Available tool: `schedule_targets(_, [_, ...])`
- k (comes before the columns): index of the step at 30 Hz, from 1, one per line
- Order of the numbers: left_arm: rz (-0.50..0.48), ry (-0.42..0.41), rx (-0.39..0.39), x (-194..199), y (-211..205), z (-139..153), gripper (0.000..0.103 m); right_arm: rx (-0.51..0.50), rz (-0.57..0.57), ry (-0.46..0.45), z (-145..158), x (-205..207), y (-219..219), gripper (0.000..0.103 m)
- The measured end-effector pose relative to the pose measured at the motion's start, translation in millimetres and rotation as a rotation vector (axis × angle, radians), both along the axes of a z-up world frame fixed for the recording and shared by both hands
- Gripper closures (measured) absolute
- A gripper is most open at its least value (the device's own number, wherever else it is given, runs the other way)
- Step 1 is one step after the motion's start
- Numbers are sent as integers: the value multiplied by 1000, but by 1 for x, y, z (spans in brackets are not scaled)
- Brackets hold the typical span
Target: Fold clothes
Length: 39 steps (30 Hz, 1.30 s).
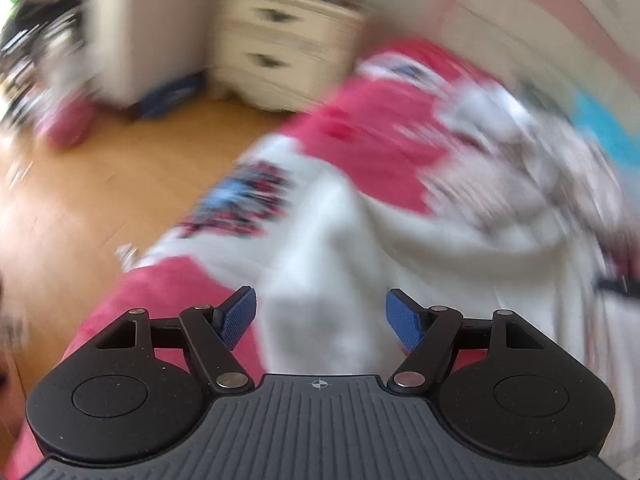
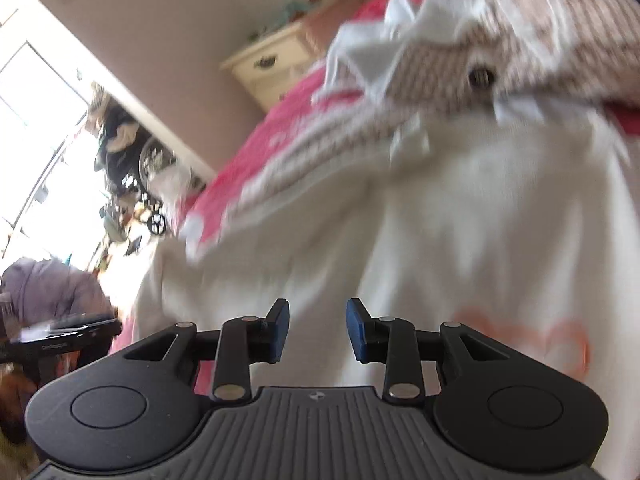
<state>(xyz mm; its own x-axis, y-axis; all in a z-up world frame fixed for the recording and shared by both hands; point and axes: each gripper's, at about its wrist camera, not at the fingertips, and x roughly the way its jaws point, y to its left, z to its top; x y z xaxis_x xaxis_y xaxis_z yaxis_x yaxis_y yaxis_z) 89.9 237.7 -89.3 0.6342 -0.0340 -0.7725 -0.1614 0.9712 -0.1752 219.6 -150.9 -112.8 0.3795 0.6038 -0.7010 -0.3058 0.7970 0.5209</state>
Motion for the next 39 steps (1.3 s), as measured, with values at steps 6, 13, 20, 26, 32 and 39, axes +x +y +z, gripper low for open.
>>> schedule_targets(6, [-473, 95, 354, -9, -104, -32, 30, 17, -29, 76, -20, -51, 1, 68])
schedule_targets(13, [-462, 195, 435, 2, -112, -72, 48, 30, -87, 114, -34, -73, -13, 68])
schedule_targets(20, [-229, 197, 296, 13, -64, -26, 100, 17, -109, 86, -29, -75, -25, 68])
schedule_targets(26, [19, 5, 81, 15, 12, 60, 100, 20, -106, 69, -26, -71, -23, 68])
schedule_targets(32, [321, -12, 51, 19, 98, 85, 100, 21, -105, 66, -26, -68, -19, 67])
schedule_targets(39, [502, 79, 57, 31, 156, 71, 100, 11, -105, 78, -29, -65, -15, 67])
